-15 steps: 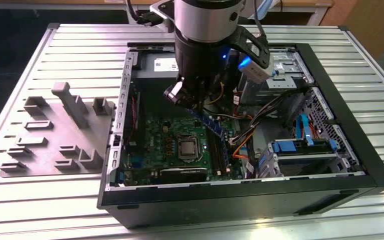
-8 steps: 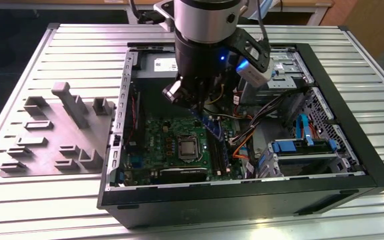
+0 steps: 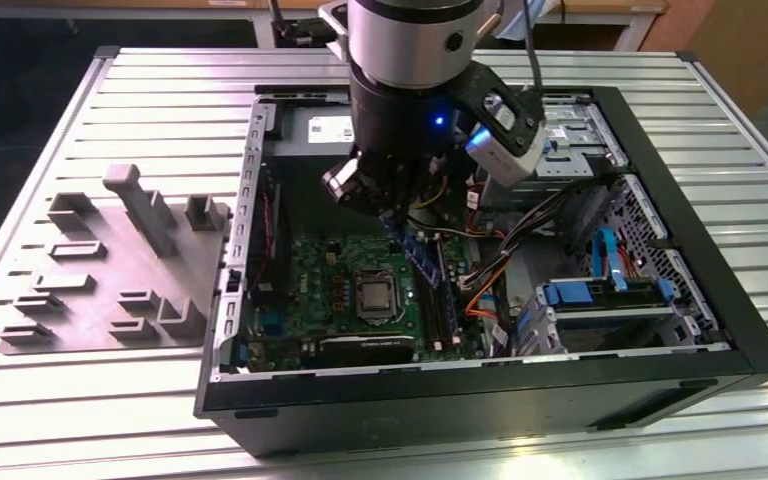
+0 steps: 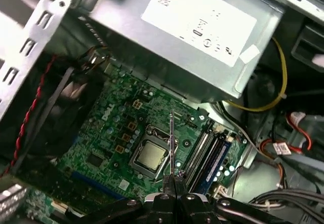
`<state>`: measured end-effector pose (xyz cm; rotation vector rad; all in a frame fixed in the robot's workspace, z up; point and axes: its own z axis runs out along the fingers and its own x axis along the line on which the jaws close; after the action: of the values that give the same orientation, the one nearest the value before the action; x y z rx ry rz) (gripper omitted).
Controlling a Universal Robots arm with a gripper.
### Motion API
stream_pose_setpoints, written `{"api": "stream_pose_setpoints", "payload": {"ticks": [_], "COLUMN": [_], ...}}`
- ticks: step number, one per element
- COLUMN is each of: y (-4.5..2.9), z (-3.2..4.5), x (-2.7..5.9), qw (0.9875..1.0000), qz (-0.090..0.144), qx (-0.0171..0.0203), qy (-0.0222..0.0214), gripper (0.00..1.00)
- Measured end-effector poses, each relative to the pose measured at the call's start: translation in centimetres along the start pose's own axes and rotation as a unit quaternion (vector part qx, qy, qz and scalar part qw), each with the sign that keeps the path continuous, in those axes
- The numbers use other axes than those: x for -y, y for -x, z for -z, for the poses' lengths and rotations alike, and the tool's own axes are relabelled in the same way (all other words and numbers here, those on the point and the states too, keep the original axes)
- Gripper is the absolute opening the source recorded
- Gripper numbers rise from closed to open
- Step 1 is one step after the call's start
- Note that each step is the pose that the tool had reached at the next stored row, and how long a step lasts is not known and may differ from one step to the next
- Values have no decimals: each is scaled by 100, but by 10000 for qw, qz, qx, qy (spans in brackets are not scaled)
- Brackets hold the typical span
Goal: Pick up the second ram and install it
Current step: 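Insert the second ram into the second slot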
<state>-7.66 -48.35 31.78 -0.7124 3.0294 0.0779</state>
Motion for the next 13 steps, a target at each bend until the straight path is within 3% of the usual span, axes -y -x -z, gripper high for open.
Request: {"api": "stream_pose_setpoints", "payload": {"ticks": [4, 7, 13], "y": [-1, -1, -1], "z": [-12, -21, -41], "x": [1, 1, 2], "qw": [9993, 9980, 9930], "qz": [-365, -635, -1179], "qx": [15, 27, 50], "qy": [-15, -25, -46], "gripper": [11, 11, 11]}}
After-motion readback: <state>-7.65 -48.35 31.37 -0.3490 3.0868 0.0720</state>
